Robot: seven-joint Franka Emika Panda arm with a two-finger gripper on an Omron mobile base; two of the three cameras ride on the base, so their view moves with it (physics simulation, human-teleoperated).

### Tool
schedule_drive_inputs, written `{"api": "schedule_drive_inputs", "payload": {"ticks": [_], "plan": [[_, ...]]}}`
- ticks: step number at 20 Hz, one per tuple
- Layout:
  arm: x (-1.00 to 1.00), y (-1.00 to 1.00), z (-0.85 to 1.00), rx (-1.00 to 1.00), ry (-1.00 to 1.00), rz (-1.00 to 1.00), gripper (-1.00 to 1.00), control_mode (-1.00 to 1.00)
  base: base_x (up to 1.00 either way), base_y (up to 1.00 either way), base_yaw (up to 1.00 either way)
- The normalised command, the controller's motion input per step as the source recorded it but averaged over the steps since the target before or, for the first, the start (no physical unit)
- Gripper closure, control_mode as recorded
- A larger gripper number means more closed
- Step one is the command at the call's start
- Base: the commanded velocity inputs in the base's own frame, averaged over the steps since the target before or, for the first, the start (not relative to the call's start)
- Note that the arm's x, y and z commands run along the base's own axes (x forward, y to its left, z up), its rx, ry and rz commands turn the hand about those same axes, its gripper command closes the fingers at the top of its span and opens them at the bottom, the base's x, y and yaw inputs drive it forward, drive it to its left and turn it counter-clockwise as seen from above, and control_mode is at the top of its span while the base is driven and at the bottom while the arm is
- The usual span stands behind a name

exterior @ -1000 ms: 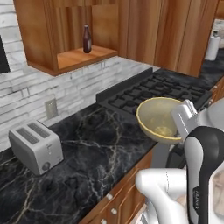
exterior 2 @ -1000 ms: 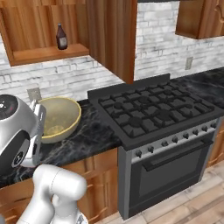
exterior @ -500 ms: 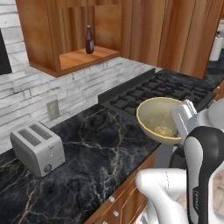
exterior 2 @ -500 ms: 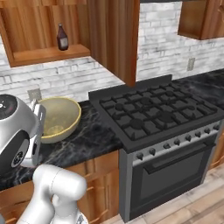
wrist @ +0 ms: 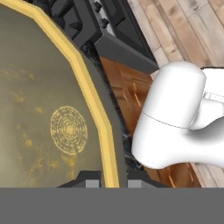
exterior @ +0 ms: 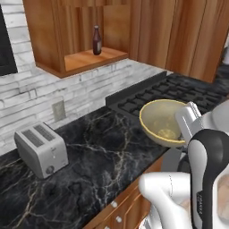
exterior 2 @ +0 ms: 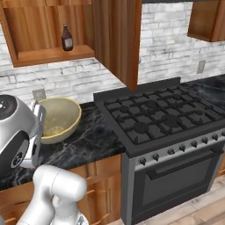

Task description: Pick the mug and place it in the sink. Pick the bowl and place it in the open cabinet and then close the cabinet.

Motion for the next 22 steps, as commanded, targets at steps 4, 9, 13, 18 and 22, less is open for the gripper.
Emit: {"api": "schedule_drive_inputs", "payload": {"ticks": [4, 9, 13, 18, 22], "plan": [[0.0, 0.0, 0.0, 0.0, 0.0, 0.0, 1.0, 1.0, 0.92, 0.0, 0.14], [0.0, 0.0, 0.0, 0.0, 0.0, 0.0, 1.0, 1.0, 0.67, 0.0, 0.07], [0.0, 0.0, 0.0, 0.0, 0.0, 0.0, 1.0, 1.0, 0.44, 0.07, 0.0], [0.05, 0.02, 0.01, -0.03, -0.01, 0.0, 1.0, -1.0, 0.26, 0.1, 0.0], [0.05, 0.07, 0.25, -0.04, -0.03, 0.0, 1.0, -1.0, 0.0, 0.0, 0.0]]}}
